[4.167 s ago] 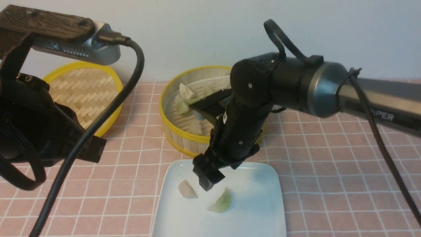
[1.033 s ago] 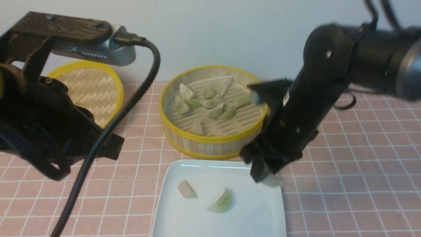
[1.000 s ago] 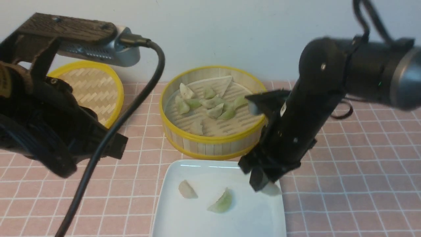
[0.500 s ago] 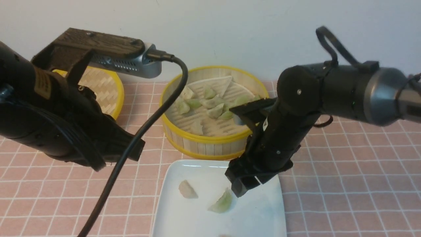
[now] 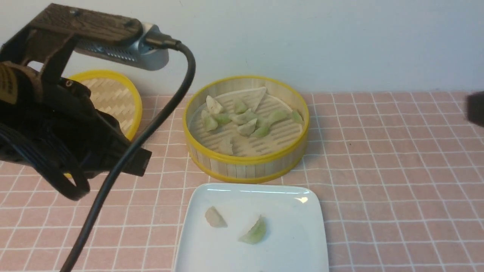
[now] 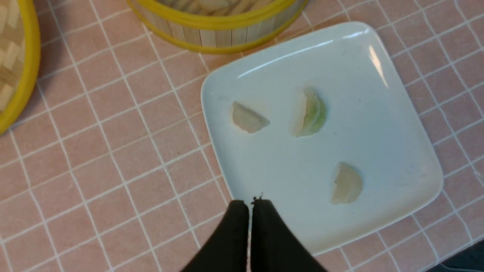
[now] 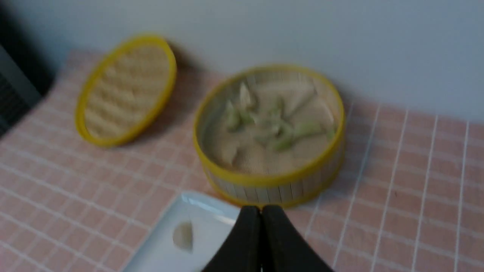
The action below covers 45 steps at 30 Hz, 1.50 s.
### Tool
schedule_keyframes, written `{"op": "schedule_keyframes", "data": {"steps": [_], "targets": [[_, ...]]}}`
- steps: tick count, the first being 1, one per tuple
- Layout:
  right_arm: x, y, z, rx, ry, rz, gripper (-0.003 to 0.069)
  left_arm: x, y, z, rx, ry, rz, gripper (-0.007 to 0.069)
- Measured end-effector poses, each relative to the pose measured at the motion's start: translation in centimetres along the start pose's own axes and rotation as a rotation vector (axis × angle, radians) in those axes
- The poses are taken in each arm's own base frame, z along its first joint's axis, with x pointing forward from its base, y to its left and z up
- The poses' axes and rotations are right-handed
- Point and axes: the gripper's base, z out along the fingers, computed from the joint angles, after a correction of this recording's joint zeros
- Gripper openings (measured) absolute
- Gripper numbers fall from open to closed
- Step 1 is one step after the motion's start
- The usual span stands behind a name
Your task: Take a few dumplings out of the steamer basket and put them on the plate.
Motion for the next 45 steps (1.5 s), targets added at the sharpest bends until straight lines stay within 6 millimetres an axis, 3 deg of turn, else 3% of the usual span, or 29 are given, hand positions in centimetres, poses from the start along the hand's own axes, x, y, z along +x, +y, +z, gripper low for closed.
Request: {"op": "schedule_keyframes", "data": {"steps": [1, 2, 3, 6, 10, 16, 23, 26, 32, 37, 45], "targets": [[1.1, -0.4, -1.8, -0.018, -0.098, -0.007, -0.0014, 0.0, 0.0, -0.1, 0.002, -0.013, 0.003, -0.0006], [1.3, -0.5, -2.1, -0.024, -0.117, -0.005, -0.0014, 0.1, 0.0, 0.0, 0.002, -0.014, 0.005, -0.0006], [4.1, -1.4, -4.2, -0.048, -0.273, -0.021, -0.0014, 0.3, 0.0, 0.0, 0.004, -0.024, 0.007, -0.0006], [8.1, -2.5, -6.3, -0.073, -0.45, -0.014, -0.0014, 0.7, 0.1, 0.2, 0.005, -0.032, 0.009, -0.0006], [11.2, -3.6, -5.6, -0.023, -0.476, -0.03, -0.0014, 0.7, 0.1, 0.1, 0.011, -0.068, 0.009, -0.0006], [11.6, -3.9, -5.1, 0.003, -0.47, -0.029, -0.0014, 2.2, 0.3, -0.5, 0.036, -0.169, 0.004, -0.0006], [11.6, -4.0, -5.1, 0.02, -0.476, -0.056, -0.0014, 9.4, 1.4, -4.3, 0.108, -0.558, -0.021, -0.0006], [11.6, -4.0, -5.1, 0.02, -0.476, -0.056, -0.0014, 12.2, 1.9, -4.9, 0.137, -0.69, -0.036, -0.0006], [11.6, -4.0, -5.1, 0.021, -0.477, -0.058, -0.0014, 15.9, 2.5, -5.5, 0.159, -0.799, -0.041, -0.0006], [11.6, -4.0, -5.1, 0.021, -0.477, -0.058, -0.0014, 17.2, 2.7, -5.6, 0.165, -0.834, -0.04, -0.0006], [11.6, -4.0, -5.1, 0.021, -0.477, -0.058, -0.0014, 17.6, 3.0, -4.6, 0.126, -0.811, -0.013, -0.0006]]}}
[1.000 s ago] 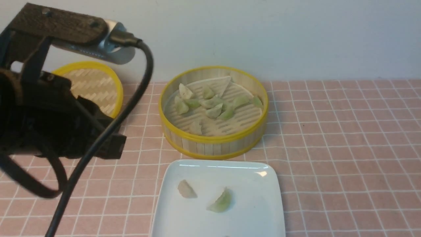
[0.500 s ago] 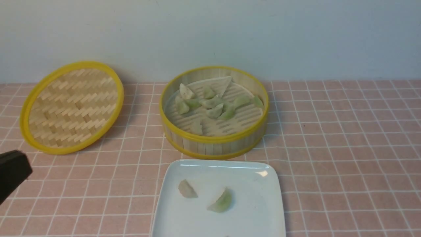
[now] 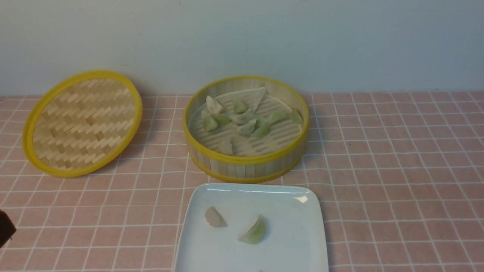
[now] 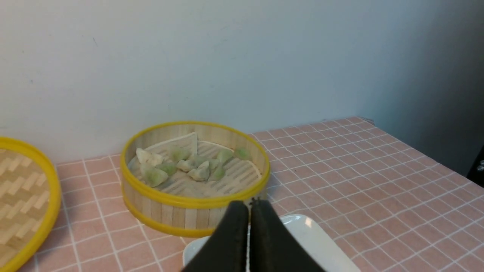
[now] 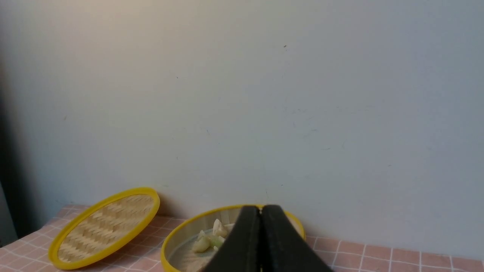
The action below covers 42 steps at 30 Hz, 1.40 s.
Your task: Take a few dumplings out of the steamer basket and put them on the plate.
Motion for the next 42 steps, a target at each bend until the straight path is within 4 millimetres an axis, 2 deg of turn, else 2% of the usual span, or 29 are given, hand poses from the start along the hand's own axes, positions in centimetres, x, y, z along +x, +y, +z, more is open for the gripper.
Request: {"op": "schedule_keyframes", "data": {"steps": [7, 10, 11, 16, 19, 42], "targets": [[0.0, 0.0, 0.0, 0.001, -0.001, -0.003, -0.0014, 4.0, 1.4, 1.6, -0.152, 0.021, 0.086, -0.0006], [0.0, 0.0, 0.0, 0.001, -0.001, -0.002, -0.0014, 6.4, 2.3, 1.9, -0.248, 0.036, 0.085, -0.0006], [0.0, 0.0, 0.0, 0.001, -0.001, -0.002, -0.0014, 8.0, 2.9, 2.0, -0.321, 0.05, 0.086, -0.0006], [0.0, 0.0, 0.0, 0.001, -0.001, -0.002, -0.0014, 12.8, 4.5, 2.3, -0.487, 0.135, 0.069, -0.0006], [0.0, 0.0, 0.0, 0.001, -0.001, -0.001, -0.0014, 14.1, 4.9, 2.4, -0.51, 0.178, 0.058, -0.0006], [0.0, 0.0, 0.0, 0.001, -0.002, -0.001, -0.0014, 14.1, 4.9, 2.4, -0.51, 0.175, 0.061, -0.0006]]}}
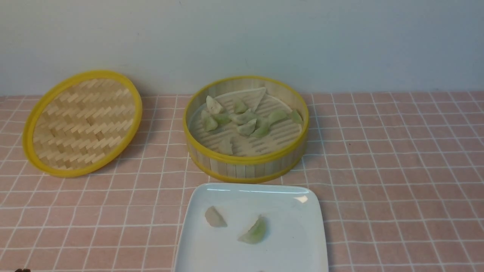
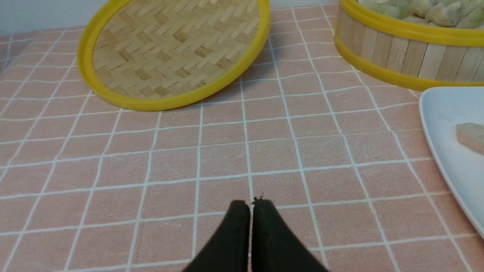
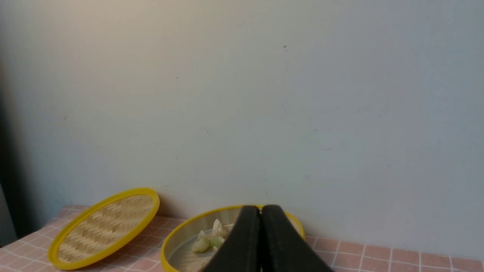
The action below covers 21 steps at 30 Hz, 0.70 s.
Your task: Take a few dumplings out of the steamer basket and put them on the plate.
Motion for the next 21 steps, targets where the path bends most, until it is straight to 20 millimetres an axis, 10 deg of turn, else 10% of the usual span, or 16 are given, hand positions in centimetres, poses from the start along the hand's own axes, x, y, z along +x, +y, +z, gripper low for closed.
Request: {"op": "schedule_keyframes", "data": {"steps": [21], "targets": [[1.2, 1.6, 0.3, -0.165, -0.007, -0.022, -0.0014, 0.0, 0.0, 0.0, 0.0, 0.0, 0.0, -0.0006]]}}
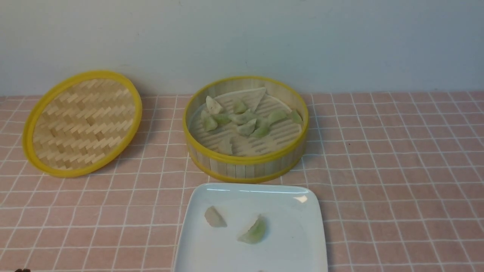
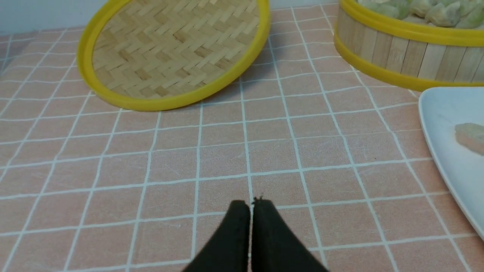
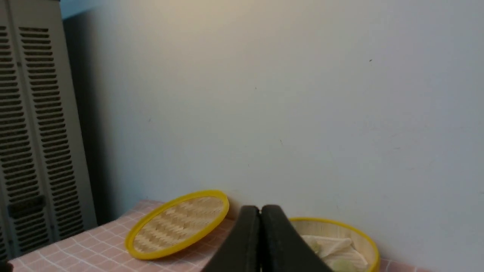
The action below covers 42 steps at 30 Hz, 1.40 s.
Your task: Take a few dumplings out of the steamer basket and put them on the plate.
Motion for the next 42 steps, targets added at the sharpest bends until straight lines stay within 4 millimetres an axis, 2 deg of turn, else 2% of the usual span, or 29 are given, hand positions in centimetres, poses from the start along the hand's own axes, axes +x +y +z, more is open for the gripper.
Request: {"op": "schedule_keyframes", "data": {"steps": [4, 5, 11, 13, 42], "targets": [[2.5, -0.8, 0.4, 0.171, 0.078, -0.032, -0.0014, 0.0, 0.0, 0.0, 0.0, 0.0, 0.0, -0.0006], [4.2, -1.4, 0.5, 0.268, 0.131, -0.038, -0.0014, 0.0, 0.0, 0.0, 0.0, 0.0, 0.0, -0.0006], [10.3, -3.5, -0.1, 0.535, 0.308, -0.014, -0.0014, 0.0, 0.0, 0.0, 0.0, 0.0, 0.0, -0.0006], [11.1, -3.7, -0.4, 0.57, 0.342, 0.001, -0.0014, 0.0, 0.0, 0.0, 0.0, 0.0, 0.0, -0.0006], [11.2, -3.8, -0.4, 0.591, 0.346, 0.003, -0.0014, 0.0, 0.0, 0.0, 0.0, 0.0, 0.0, -0.0006]]}}
